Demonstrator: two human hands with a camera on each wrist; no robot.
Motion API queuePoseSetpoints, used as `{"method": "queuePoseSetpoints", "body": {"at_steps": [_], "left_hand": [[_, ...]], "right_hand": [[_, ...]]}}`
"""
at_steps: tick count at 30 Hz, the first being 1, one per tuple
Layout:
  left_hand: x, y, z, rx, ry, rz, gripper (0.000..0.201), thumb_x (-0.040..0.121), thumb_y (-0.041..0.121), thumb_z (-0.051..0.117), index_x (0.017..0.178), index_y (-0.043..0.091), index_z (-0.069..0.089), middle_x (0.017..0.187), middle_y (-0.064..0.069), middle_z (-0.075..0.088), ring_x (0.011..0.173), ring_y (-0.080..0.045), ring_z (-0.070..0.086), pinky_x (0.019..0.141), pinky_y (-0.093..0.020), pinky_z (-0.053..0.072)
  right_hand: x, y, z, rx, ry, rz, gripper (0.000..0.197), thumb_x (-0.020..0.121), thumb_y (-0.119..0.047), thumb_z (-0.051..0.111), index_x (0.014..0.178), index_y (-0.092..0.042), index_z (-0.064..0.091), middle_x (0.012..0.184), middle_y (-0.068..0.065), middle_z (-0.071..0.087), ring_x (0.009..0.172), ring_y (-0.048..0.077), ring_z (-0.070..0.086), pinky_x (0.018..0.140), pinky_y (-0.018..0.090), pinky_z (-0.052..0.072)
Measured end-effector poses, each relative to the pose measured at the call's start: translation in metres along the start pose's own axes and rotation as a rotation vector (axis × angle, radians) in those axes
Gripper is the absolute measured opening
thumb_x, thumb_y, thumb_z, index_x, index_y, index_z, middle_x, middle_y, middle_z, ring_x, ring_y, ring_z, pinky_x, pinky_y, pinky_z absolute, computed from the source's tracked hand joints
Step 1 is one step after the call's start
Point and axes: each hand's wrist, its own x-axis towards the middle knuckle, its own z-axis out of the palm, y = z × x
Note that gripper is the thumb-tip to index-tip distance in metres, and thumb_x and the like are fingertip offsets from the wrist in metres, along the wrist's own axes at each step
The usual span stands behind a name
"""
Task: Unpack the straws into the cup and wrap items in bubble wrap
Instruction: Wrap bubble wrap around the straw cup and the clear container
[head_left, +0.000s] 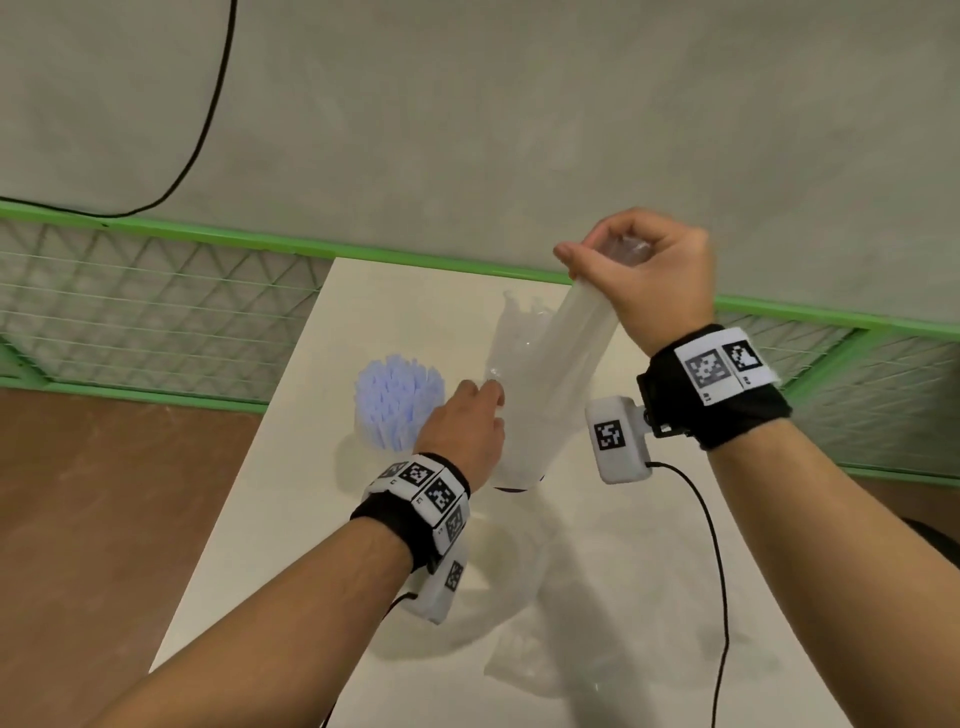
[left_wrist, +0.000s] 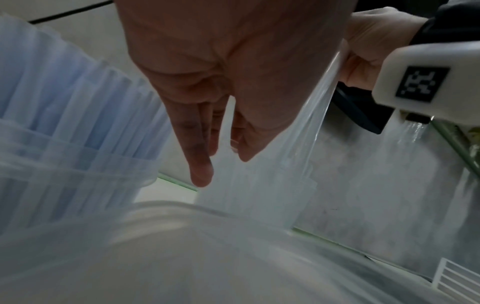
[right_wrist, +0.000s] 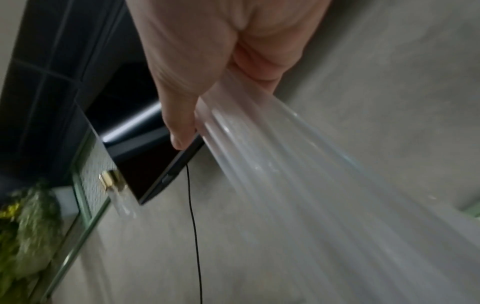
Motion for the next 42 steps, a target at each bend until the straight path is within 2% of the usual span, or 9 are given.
{"method": "queuePoseSetpoints", "body": {"at_steps": [7, 12, 18, 28, 32, 35, 38, 40, 42], "left_hand": [[0.000, -0.005, -0.003, -0.023, 0.073, 0.040, 0.015, 0.100, 0.030, 0.048, 0.106, 0.018, 0.056, 0.103, -0.002, 0.052, 0.085, -0.029, 0.058, 0.077, -0.035, 0.047], [0.007, -0.002, -0.012, -0.166, 0.114, 0.123, 0.029, 0.092, 0.025, 0.064, 0.118, 0.022, 0.052, 0.120, 0.002, 0.045, 0.084, -0.026, 0.059, 0.082, -0.034, 0.048], [0.026, 0.000, -0.022, -0.122, 0.047, 0.138, 0.023, 0.086, 0.026, 0.074, 0.103, 0.013, 0.069, 0.092, -0.002, 0.056, 0.092, -0.024, 0.057, 0.082, -0.031, 0.045], [0.035, 0.000, -0.014, -0.085, 0.061, 0.279, 0.027, 0.087, 0.033, 0.072, 0.109, 0.016, 0.073, 0.097, -0.002, 0.064, 0.080, -0.011, 0.052, 0.087, -0.034, 0.048], [0.021, -0.014, -0.007, 0.023, 0.188, 0.387, 0.038, 0.090, 0.034, 0.067, 0.124, 0.017, 0.066, 0.128, -0.005, 0.055, 0.110, -0.022, 0.052, 0.095, -0.029, 0.038], [0.002, -0.016, 0.000, 0.163, 0.201, 0.386, 0.058, 0.100, 0.045, 0.037, 0.151, 0.018, 0.034, 0.162, -0.003, 0.022, 0.147, -0.019, 0.020, 0.116, -0.039, 0.019], [-0.013, -0.016, 0.014, 0.319, -0.006, 0.353, 0.064, 0.103, 0.045, 0.018, 0.157, 0.015, -0.001, 0.165, 0.001, -0.009, 0.152, -0.012, -0.007, 0.124, -0.036, -0.002], [-0.012, -0.016, 0.009, 0.312, 0.015, 0.389, 0.065, 0.101, 0.045, 0.014, 0.156, 0.011, 0.019, 0.165, -0.006, 0.012, 0.152, -0.018, 0.012, 0.124, -0.037, 0.008], [-0.003, -0.014, 0.002, 0.176, 0.166, 0.435, 0.057, 0.099, 0.040, 0.024, 0.131, 0.008, 0.060, 0.141, -0.012, 0.054, 0.130, -0.030, 0.051, 0.111, -0.044, 0.038]], "right_hand": [[-0.035, 0.037, 0.013, -0.213, -0.182, -0.071, 0.023, 0.079, -0.034, 0.079, 0.073, -0.013, 0.070, 0.072, -0.010, 0.068, 0.070, 0.000, 0.060, 0.071, 0.011, 0.045], [-0.061, 0.077, 0.023, -0.472, -0.322, -0.231, 0.028, 0.085, -0.040, 0.071, 0.078, -0.013, 0.070, 0.079, -0.002, 0.071, 0.078, 0.020, 0.063, 0.072, 0.031, 0.049], [-0.072, 0.094, 0.020, -0.596, -0.334, -0.386, 0.036, 0.096, -0.043, 0.050, 0.106, -0.015, 0.071, 0.109, 0.000, 0.071, 0.110, 0.022, 0.061, 0.091, 0.033, 0.045], [-0.106, 0.093, 0.021, -0.894, -0.633, -0.184, 0.057, 0.103, -0.050, 0.011, 0.152, -0.027, 0.028, 0.160, -0.012, 0.024, 0.150, 0.017, 0.012, 0.116, 0.044, 0.018], [-0.101, 0.083, 0.013, -0.813, -0.698, -0.133, 0.069, 0.097, -0.064, 0.009, 0.156, -0.028, 0.010, 0.163, -0.013, 0.001, 0.150, 0.011, -0.008, 0.120, 0.044, 0.007], [-0.108, 0.074, 0.009, -0.762, -0.701, -0.077, 0.077, 0.094, -0.069, 0.008, 0.156, -0.025, 0.000, 0.163, -0.012, -0.008, 0.149, 0.009, -0.014, 0.118, 0.038, 0.001], [-0.118, 0.078, 0.007, -0.789, -0.740, -0.112, 0.074, 0.094, -0.068, 0.009, 0.156, -0.027, 0.012, 0.163, -0.014, 0.002, 0.149, 0.007, -0.011, 0.121, 0.042, 0.005], [-0.112, 0.081, 0.003, -0.651, -0.717, -0.097, 0.066, 0.096, -0.064, 0.015, 0.150, -0.032, 0.034, 0.158, -0.018, 0.023, 0.149, 0.004, 0.000, 0.119, 0.041, 0.010], [-0.100, 0.081, 0.000, -0.389, -0.596, -0.007, 0.054, 0.097, -0.057, 0.026, 0.127, -0.031, 0.062, 0.140, -0.017, 0.052, 0.144, 0.005, 0.026, 0.116, 0.038, 0.024]]}}
